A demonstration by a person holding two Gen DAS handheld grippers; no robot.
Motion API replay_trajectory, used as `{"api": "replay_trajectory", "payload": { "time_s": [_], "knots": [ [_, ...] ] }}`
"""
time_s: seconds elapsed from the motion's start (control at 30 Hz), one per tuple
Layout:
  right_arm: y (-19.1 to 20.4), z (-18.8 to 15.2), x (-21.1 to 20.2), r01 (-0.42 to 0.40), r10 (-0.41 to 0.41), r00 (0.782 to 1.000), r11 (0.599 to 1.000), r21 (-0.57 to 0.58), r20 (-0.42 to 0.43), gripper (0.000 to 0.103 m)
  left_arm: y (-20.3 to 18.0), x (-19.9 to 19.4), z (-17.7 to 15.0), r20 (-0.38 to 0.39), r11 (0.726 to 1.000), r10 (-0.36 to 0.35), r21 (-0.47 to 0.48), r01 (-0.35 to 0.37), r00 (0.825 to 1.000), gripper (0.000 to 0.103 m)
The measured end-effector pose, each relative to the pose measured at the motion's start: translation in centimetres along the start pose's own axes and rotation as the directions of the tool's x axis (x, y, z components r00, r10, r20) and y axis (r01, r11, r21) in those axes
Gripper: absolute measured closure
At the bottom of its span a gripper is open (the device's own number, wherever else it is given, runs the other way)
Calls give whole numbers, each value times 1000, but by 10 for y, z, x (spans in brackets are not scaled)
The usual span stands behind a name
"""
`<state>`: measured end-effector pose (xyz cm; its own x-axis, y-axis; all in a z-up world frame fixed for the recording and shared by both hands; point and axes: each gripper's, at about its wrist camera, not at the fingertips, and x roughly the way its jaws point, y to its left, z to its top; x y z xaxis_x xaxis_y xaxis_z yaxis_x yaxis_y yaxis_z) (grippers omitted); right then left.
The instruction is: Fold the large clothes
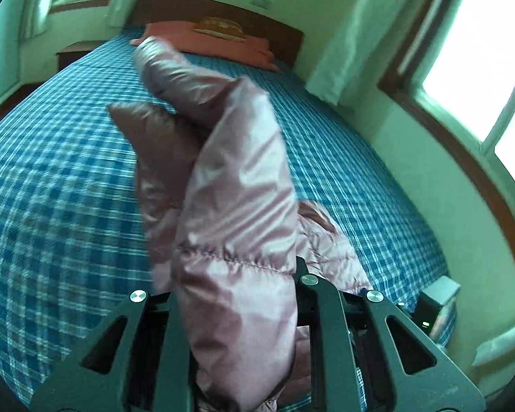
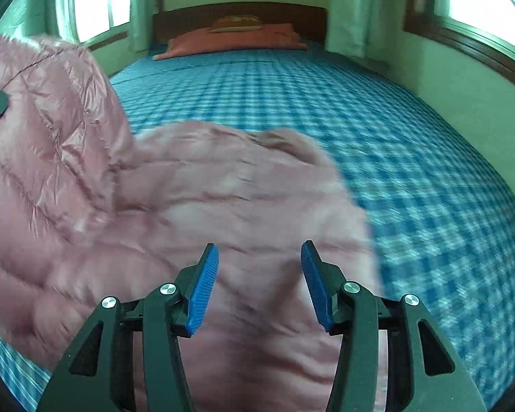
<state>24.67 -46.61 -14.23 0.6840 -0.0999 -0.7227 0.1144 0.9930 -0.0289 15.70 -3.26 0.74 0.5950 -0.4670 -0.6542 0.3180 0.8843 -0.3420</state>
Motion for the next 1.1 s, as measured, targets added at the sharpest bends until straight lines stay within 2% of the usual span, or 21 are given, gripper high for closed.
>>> {"api": "replay_trajectory", "payload": {
  "time_s": [0.13,0.27,0.37,0.5,0.7,0.97,1.1],
  "knots": [
    [-31,-22,0,27,-26,999,999,28,-35,53,-44,44,-13,-70,997,23,77,-18,997,87],
    [-41,-37,9,8,-5,997,999,38,-73,52,-73,94,-37,-169,992,45,126,-24,985,87],
    [-44,-44,16,-5,9,997,999,54,-83,47,-87,125,-56,-222,988,62,152,-28,973,87],
    [-49,-52,23,-38,46,995,994,99,-88,46,-98,144,-74,-217,977,102,205,-57,971,87],
    [-55,-58,27,-67,80,993,988,138,-92,43,-101,157,-86,-194,971,121,225,-76,973,87],
    [-57,-57,28,-65,78,993,988,139,-88,42,-108,153,-86,-165,957,147,273,-98,975,86],
    [-55,-57,28,-59,72,993,988,140,-91,42,-113,146,-85,-152,957,138,274,-93,979,80]
  ]
}}
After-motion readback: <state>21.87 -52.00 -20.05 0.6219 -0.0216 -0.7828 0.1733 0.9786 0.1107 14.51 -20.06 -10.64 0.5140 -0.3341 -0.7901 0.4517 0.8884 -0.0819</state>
